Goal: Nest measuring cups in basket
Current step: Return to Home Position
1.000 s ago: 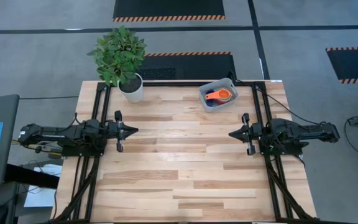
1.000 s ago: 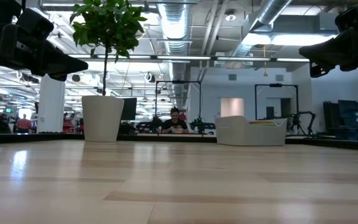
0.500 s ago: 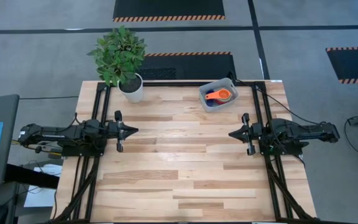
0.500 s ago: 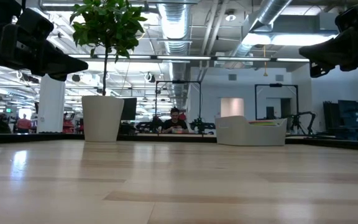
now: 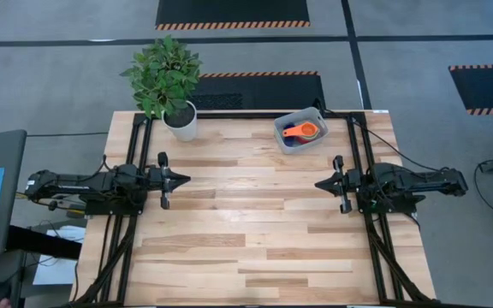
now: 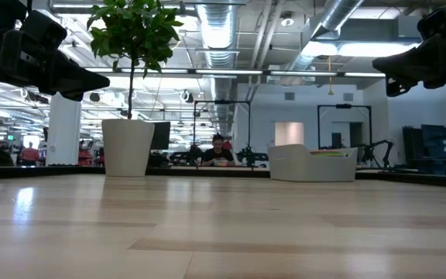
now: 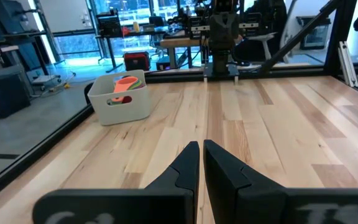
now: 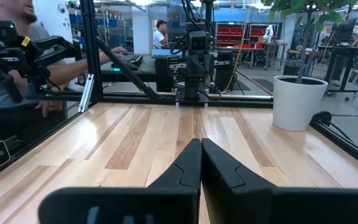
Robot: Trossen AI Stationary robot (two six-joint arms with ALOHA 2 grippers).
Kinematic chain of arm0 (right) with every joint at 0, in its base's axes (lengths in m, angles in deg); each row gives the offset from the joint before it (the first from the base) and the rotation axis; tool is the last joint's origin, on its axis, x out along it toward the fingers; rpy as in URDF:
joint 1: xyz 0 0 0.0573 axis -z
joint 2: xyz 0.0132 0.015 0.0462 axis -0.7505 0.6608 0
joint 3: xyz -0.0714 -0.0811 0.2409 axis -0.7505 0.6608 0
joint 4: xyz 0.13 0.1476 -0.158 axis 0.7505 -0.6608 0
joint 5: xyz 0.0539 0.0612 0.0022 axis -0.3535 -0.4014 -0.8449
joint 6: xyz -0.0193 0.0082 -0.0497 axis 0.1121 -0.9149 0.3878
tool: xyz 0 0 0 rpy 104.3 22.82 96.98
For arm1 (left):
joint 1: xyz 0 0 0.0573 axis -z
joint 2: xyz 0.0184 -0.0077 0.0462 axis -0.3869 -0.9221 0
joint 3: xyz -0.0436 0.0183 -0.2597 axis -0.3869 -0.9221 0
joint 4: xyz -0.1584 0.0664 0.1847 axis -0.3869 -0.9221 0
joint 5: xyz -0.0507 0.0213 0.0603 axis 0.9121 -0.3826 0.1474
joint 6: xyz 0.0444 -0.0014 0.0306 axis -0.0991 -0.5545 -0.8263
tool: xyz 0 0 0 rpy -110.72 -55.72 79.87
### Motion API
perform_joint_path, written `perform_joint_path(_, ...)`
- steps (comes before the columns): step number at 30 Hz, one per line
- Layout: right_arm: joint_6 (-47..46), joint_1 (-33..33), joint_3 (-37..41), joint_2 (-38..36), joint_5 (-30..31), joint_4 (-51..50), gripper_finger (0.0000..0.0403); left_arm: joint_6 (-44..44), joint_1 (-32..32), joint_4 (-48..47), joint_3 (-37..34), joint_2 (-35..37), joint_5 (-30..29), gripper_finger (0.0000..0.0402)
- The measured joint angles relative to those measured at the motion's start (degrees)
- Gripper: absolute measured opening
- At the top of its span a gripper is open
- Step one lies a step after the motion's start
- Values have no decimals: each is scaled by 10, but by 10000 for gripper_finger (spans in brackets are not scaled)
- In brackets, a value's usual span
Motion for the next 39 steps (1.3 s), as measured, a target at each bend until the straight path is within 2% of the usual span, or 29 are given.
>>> perform_joint_path(15,0,0,0,0,0,0,38,0,0,0,0,0,0,13)
perform_joint_path(29,0,0,0,0,0,0,27,0,0,0,0,0,0,13)
perform_joint_path(39,0,0,0,0,0,0,38,0,0,0,0,0,0,13)
